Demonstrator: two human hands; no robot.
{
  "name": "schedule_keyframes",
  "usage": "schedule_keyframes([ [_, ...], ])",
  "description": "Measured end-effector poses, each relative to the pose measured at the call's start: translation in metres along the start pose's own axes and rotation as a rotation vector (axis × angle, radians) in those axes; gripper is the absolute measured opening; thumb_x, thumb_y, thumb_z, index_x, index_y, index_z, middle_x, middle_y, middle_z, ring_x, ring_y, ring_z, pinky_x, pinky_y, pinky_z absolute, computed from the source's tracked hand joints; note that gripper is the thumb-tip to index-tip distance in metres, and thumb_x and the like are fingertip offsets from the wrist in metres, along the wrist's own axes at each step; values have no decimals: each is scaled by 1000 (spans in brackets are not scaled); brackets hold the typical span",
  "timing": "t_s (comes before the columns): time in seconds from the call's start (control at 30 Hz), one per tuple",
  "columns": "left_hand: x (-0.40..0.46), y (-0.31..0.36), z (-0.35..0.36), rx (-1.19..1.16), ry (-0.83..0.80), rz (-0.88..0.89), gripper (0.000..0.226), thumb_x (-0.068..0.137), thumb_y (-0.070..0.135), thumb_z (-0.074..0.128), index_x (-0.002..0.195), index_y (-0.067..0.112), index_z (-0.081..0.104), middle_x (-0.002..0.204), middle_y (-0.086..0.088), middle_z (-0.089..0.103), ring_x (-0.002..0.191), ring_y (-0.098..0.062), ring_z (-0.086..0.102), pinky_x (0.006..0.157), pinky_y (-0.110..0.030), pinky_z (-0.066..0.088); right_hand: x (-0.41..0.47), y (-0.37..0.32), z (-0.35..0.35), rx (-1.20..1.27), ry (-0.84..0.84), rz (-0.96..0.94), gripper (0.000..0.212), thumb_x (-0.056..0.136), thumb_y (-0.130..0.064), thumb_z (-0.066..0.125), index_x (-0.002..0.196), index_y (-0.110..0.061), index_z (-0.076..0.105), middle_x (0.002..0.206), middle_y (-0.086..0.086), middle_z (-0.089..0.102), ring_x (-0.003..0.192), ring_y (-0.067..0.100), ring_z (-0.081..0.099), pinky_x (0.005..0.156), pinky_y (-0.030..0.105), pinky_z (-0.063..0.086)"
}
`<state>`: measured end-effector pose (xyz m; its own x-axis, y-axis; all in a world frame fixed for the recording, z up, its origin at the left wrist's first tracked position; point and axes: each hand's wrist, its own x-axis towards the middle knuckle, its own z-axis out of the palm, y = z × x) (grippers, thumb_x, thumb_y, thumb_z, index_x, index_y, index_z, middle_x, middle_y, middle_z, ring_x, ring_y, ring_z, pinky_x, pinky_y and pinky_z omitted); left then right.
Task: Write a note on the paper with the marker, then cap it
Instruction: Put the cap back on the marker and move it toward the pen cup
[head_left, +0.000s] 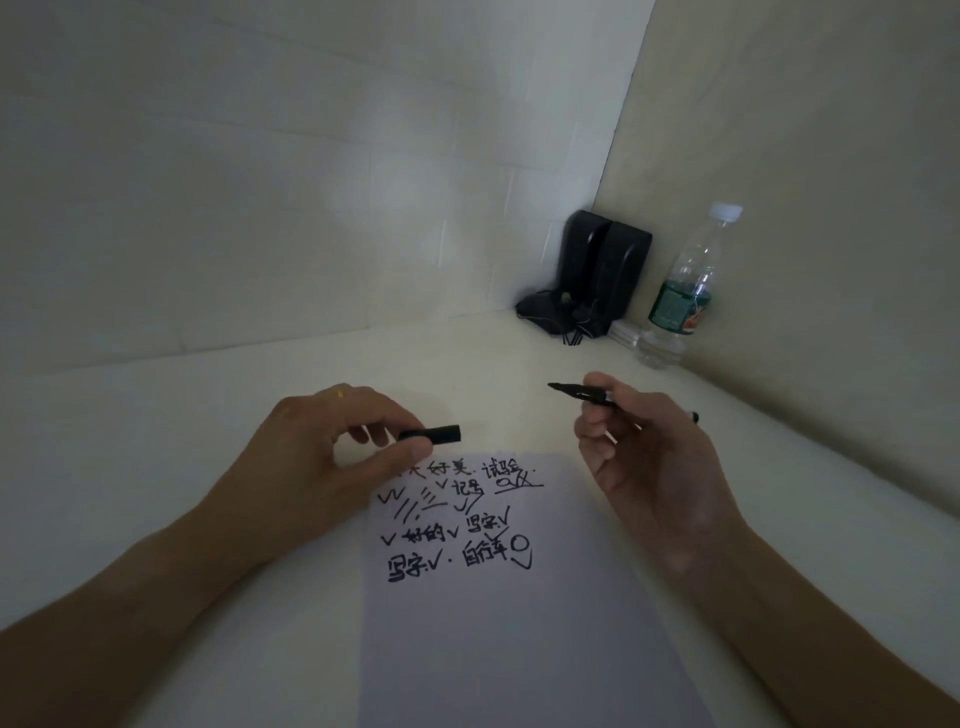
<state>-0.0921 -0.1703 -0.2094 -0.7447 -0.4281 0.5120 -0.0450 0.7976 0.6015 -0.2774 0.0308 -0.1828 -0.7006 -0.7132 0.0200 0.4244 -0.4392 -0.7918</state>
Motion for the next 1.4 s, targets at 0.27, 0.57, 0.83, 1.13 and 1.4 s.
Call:
schedule_keyframes([
  [0.27,1,5,0,-33,-23,-16,6,88,33,75,91,36,78,99,23,73,94,-8,67,77,-8,46,-1,4,-4,-320,-112,-201,11,79,7,68,83,-3,68,69,15,68,61,20,62,53,23,51],
  [0.57,1,9,-2,-23,-56,32,11,94,30,67,97,31,78,101,21,71,91,-3,67,77,-3,41,-7,8,3,-450,-238,-185,44,55,-30,96,88,-6,79,78,19,76,68,22,71,63,26,60],
  [0.83,0,13,-2,-70,-64,52,17,93,39,62,94,31,78,98,19,72,91,-5,66,75,-2,40,-11,11,8,-517,-240,-173,50,54,-40,97,89,-9,80,83,22,76,74,27,70,66,28,58],
  [1.13,-3,22,4,-144,-114,131,16,94,33,64,96,28,79,89,14,74,84,-9,68,72,-7,42,-18,19,11,-685,-257,-213,27,71,-17,83,96,-9,84,84,18,81,71,25,72,65,27,56],
  [1.4,-7,25,11,-201,-94,141,22,91,36,65,95,21,80,80,9,77,77,-11,71,70,-11,47,-16,26,6,-650,-209,-140,24,71,-12,82,94,-7,85,86,20,82,78,26,77,74,27,61],
])
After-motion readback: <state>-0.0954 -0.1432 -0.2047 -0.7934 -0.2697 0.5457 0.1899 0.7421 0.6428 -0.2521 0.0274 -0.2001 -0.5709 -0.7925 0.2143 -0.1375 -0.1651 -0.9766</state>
